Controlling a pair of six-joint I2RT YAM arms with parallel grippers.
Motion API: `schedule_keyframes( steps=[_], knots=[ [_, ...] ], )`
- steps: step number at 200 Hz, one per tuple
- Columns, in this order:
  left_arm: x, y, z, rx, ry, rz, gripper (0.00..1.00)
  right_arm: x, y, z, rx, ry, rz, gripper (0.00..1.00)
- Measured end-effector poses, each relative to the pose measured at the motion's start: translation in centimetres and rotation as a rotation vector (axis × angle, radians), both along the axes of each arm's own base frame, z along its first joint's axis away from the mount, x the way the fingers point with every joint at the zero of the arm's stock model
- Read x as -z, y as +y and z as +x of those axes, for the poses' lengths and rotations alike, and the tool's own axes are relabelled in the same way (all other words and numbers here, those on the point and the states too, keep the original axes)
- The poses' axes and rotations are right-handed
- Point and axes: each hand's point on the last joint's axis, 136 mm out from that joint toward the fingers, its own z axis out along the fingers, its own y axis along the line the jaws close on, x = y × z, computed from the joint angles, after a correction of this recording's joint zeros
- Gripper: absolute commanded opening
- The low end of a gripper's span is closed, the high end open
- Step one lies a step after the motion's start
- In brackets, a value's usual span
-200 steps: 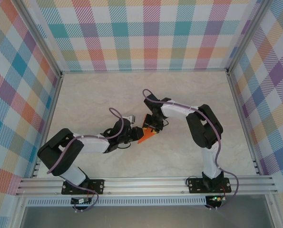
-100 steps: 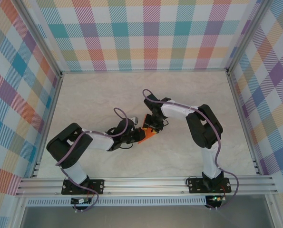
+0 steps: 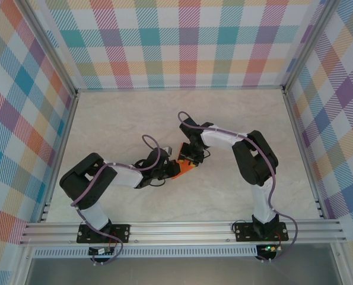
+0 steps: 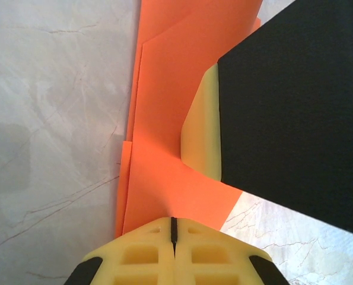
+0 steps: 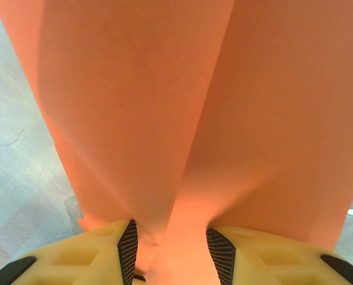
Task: Fold a paper plane with a square sheet of paper (pick it up from the middle)
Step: Fourth fold the wing at the center of the table.
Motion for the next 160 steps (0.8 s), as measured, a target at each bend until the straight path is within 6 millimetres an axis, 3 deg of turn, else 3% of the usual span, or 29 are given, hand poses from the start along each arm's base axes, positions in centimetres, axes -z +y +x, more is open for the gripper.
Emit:
schedule_keyframes(
  steps=[74,111,132,160],
  knots=[
    [0.3,0.0,0.0,0.003,0.024,0.025,0.00,-1.2,0.4,0.2,-0.011,-0.055,0.040,0.48],
    [0.4,0.0,0.0,0.008,0.031,0.033,0.00,-3.0,-0.9,0.4,-0.027,-0.126,0.052,0.48],
    [0.4,0.0,0.0,0.009,0.031,0.034,0.00,-6.0,-0.7,1.2,-0.061,-0.238,0.118,0.38],
    [0.4,-0.1,0.0,0.012,0.028,0.035,0.00,-9.1,0.5,1.9,-0.141,-0.357,0.214,0.12]
  ],
)
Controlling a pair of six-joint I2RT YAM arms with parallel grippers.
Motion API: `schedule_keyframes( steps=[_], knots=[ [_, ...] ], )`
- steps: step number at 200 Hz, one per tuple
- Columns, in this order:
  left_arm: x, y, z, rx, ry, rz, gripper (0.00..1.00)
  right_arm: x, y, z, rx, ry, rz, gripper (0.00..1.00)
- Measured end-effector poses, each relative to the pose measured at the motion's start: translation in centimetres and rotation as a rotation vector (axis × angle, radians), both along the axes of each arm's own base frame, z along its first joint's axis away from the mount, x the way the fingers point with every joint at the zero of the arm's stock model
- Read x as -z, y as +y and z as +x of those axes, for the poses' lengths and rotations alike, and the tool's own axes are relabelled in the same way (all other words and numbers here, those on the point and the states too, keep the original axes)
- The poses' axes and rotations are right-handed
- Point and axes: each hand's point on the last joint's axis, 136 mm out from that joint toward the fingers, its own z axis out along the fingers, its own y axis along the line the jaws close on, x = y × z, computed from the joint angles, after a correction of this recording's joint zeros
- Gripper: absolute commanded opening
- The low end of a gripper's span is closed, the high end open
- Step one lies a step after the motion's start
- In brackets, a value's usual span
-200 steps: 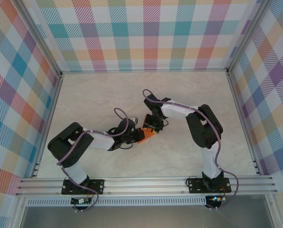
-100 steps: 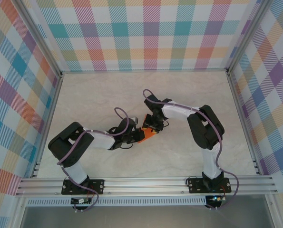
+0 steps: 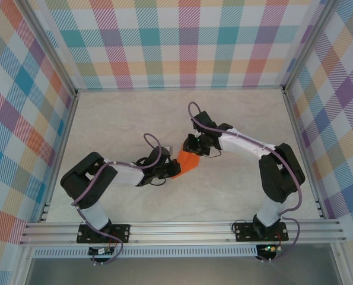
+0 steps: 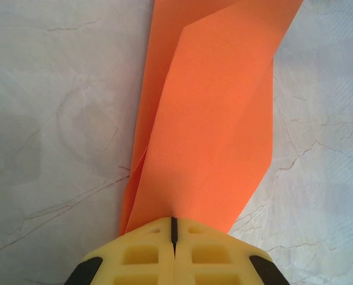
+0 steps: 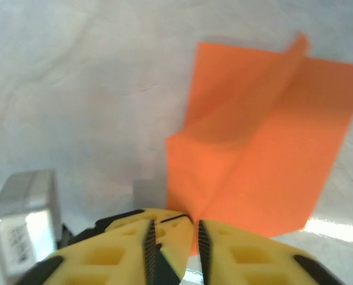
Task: Fold a paper plane with a square sheet of paper (pick it up from the middle)
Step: Fourth fold the wing at the center of the table.
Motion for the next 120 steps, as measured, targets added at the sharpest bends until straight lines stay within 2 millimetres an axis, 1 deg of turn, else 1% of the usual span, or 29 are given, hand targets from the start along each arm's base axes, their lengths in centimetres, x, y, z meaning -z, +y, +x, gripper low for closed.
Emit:
schedule_keyframes(
  steps=[13,40,67,120],
  knots=[
    [0.0,0.0,0.0,0.002,0.000,0.001,0.00,0.1,0.6,0.0,-0.030,-0.014,0.031,0.06],
    [0.0,-0.1,0.0,0.008,0.000,0.000,0.00,2.5,1.3,-0.9,-0.087,0.034,0.055,0.00],
    [0.1,-0.2,0.0,0.009,0.001,-0.002,0.00,4.9,1.9,-1.4,-0.125,0.086,0.071,0.00],
    [0.1,-0.2,0.0,0.011,0.002,-0.003,0.00,7.3,2.4,-2.0,-0.162,0.142,0.106,0.00]
  ],
)
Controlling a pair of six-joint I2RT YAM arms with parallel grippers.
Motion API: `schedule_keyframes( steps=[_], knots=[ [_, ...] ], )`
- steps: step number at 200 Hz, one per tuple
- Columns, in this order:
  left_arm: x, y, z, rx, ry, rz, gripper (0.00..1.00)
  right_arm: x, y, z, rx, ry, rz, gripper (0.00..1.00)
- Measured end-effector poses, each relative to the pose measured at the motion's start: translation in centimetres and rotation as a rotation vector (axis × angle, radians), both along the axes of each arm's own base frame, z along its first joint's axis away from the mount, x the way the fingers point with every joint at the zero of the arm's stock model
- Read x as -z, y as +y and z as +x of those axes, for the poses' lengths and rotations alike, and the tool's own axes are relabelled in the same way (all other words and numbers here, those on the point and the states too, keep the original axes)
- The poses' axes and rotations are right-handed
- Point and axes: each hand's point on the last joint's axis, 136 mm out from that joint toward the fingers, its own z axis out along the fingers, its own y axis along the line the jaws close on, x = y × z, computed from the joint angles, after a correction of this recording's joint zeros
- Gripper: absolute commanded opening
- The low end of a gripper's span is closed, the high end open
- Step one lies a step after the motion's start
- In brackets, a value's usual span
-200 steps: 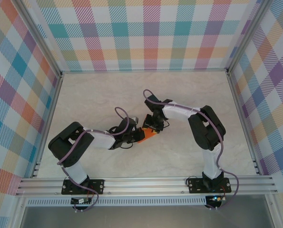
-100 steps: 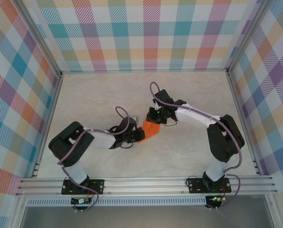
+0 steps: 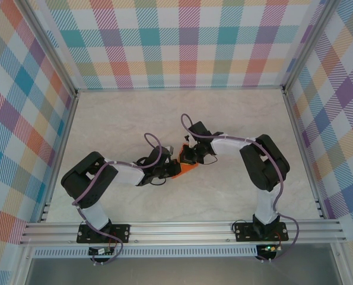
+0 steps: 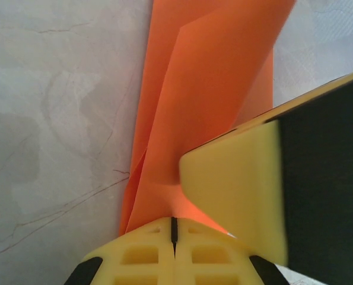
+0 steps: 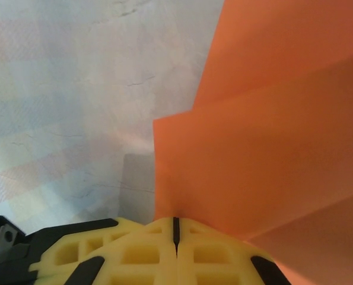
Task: Fold a paper plane with a square sheet of paper (pick it up from the middle)
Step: Fourth fold the wing at the center of the table.
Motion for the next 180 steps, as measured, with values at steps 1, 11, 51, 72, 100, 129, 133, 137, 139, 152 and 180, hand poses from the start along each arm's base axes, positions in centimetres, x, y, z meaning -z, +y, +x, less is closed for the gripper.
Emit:
schedule_keyframes(
  steps=[1,11,51,72,100,129,133,137,139,152,180],
  knots=[
    [0.0,0.0,0.0,0.000,0.000,0.000,0.00,0.0,0.0,0.0,0.000,0.001,0.000,0.00],
    [0.0,0.0,0.0,0.000,0.000,0.000,0.00,0.5,0.0,0.1,0.002,0.004,0.005,0.00],
    [0.0,0.0,0.0,0.001,0.001,0.000,0.00,0.9,-0.3,0.4,0.005,0.024,0.032,0.00],
    [0.0,0.0,-0.1,0.001,0.001,-0.001,0.00,0.9,-0.5,0.6,0.006,0.021,0.036,0.00],
    [0.1,0.0,-0.1,0.003,0.002,-0.002,0.00,0.8,-0.8,1.0,0.008,0.017,0.041,0.00],
    [0.1,0.0,-0.1,0.003,0.002,-0.002,0.00,1.0,-1.1,1.3,0.014,0.025,0.052,0.00],
    [0.1,0.0,-0.1,0.003,0.002,-0.002,0.00,1.0,-1.2,1.3,0.014,0.030,0.057,0.00],
    [0.1,0.0,-0.1,0.003,0.002,-0.002,0.00,1.0,-1.1,1.3,0.014,0.033,0.062,0.00],
    [0.1,0.0,-0.1,0.003,0.002,-0.002,0.00,1.0,-1.1,1.3,0.013,0.035,0.064,0.00],
    [0.1,0.0,-0.1,0.003,0.002,-0.002,0.00,1.0,-1.2,1.4,0.013,0.037,0.070,0.00],
    [0.1,0.0,-0.1,0.003,0.002,-0.002,0.00,0.9,-1.5,1.7,0.021,0.032,0.071,0.00]
  ],
)
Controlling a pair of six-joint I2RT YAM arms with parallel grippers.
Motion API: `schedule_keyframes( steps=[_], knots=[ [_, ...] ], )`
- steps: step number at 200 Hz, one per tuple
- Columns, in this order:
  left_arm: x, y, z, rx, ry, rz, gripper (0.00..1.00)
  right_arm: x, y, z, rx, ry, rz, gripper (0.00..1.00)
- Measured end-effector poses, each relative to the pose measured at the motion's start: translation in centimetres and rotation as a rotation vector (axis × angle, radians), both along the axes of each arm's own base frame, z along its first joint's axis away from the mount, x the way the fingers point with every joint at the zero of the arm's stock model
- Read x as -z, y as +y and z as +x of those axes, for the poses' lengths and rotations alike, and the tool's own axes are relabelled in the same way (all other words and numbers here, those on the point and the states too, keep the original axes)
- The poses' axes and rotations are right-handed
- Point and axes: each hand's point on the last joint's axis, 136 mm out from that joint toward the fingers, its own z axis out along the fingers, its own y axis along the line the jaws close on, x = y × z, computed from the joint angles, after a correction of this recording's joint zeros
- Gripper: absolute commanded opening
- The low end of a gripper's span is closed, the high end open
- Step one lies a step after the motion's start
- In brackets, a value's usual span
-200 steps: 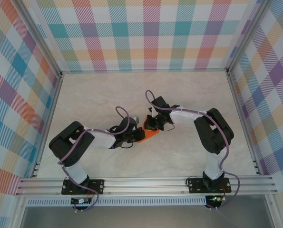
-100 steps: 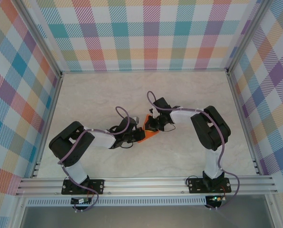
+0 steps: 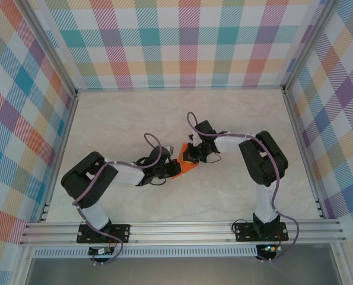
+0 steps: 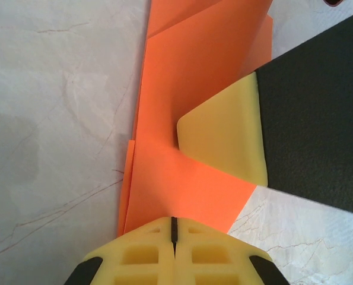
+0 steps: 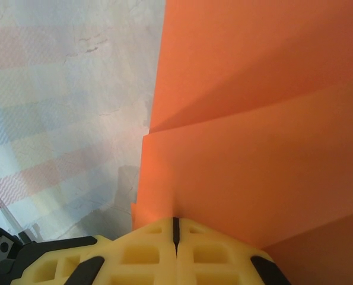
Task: Fold a paper plane with a square sheet of paper (pick it up from the middle)
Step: Fourth fold the wing at the center of the table.
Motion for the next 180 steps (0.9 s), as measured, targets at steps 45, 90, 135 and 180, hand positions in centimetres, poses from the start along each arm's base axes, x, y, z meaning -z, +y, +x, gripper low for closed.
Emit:
schedule_keyframes(
  steps=[45,90,135,180],
  knots=[
    [0.0,0.0,0.0,0.000,0.000,0.000,0.00,0.1,-0.6,0.7,0.017,0.003,0.006,0.00],
    [0.0,0.0,0.0,0.001,0.000,0.000,0.00,0.0,-0.9,1.2,0.029,-0.004,0.006,0.00],
    [0.0,0.0,0.0,0.001,0.000,0.000,0.00,0.0,-1.3,2.5,0.030,0.001,0.012,0.00],
    [0.0,0.0,0.0,0.002,0.000,0.000,0.00,0.0,-1.3,2.6,0.023,-0.006,0.011,0.00]
  ],
)
